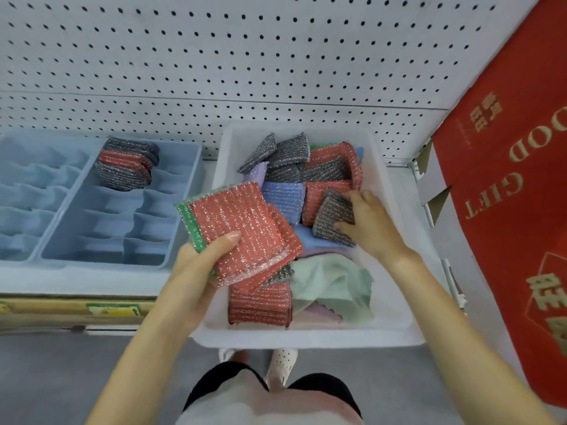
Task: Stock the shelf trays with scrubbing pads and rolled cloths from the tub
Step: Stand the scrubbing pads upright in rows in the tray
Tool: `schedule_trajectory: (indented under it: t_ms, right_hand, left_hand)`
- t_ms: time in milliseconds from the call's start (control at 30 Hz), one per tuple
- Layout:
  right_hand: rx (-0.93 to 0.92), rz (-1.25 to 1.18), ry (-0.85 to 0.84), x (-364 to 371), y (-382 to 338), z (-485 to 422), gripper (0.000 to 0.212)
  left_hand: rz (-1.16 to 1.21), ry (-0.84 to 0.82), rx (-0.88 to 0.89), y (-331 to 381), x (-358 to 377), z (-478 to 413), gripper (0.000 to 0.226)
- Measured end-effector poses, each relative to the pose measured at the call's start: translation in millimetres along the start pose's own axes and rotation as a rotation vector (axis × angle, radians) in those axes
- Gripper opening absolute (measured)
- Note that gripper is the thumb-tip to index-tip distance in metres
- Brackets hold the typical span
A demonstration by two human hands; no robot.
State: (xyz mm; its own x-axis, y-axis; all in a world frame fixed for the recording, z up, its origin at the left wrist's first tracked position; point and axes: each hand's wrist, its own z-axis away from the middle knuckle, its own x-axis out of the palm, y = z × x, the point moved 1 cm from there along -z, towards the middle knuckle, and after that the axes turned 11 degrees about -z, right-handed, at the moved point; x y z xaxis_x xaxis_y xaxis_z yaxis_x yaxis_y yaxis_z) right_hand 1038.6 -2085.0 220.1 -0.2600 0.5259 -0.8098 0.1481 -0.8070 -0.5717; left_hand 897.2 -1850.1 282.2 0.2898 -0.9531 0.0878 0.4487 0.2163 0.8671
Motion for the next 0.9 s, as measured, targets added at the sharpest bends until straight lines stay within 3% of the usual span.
schedule_trajectory:
  t_ms: [133,300,433,533,633,767,900]
  right_hand:
    - [-0.044,0.141,0.086,6,-1,-3,0.052]
    - [-0.016,0.202,0.023,6,2,-1,0.051]
    - [0.028,0.003,0.121,-15,-12,4,0.032]
    - [0.051,-0.37,0.139,-35,-39,10,0.014]
    - [-0.015,-0.7,0.158,-43,-86,13,0.017]
    - [-0.07,-0.928,0.091,-15,-162,2,0.014]
    - [-0.097,-0.881,-0.114,40,-230,-25,0.031]
  left_hand:
    - [0.026,0.039,-0.033,2,-1,3,0.029]
    - [0.093,-0.015,-0.084,8,-5,5,0.03]
    - [0.119,0.038,-0.073,17,-25,8,0.031]
    - [0.239,0.114,-0.039,28,-52,2,0.038]
    - [0.316,0.111,0.012,37,-85,-8,0.043]
    - [0.424,0.139,0.014,45,-148,-23,0.04]
    - [0.446,0.29,0.031,61,-237,-39,0.024]
